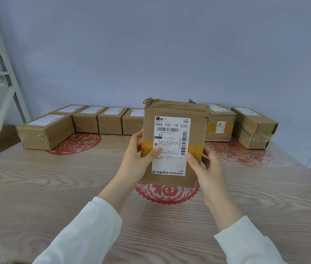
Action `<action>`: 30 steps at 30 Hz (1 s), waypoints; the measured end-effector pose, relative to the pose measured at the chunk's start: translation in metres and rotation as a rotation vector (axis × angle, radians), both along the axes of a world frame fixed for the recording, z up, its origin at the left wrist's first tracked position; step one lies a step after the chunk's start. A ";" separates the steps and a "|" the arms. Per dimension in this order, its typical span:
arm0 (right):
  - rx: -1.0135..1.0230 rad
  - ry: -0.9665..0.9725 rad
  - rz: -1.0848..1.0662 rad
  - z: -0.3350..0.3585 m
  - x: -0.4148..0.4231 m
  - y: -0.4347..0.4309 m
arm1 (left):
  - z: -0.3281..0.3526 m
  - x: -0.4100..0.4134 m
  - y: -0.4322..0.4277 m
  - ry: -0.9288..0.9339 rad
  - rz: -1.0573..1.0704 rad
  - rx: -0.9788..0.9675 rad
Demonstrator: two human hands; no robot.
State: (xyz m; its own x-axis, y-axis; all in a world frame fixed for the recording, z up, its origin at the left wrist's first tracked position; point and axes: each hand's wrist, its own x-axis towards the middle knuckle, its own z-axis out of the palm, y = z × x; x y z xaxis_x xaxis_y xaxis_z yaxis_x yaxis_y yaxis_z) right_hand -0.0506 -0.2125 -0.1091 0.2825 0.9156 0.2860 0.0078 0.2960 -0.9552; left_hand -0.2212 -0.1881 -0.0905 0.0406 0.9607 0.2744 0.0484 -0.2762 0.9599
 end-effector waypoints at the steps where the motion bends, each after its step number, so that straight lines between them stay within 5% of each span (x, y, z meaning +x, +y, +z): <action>1: 0.000 0.021 0.000 0.001 0.001 -0.001 | -0.002 -0.001 0.000 0.021 -0.019 -0.001; 30: 0.133 -0.122 0.021 0.013 0.004 -0.008 | 0.003 0.002 -0.003 -0.095 -0.049 0.135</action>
State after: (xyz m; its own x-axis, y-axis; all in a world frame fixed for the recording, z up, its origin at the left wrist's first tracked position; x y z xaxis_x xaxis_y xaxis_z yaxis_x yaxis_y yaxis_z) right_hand -0.0470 -0.2200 -0.0959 0.2200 0.8727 0.4359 0.1134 0.4209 -0.9000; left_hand -0.2194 -0.1911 -0.0876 0.0542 0.9125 0.4055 -0.0573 -0.4026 0.9136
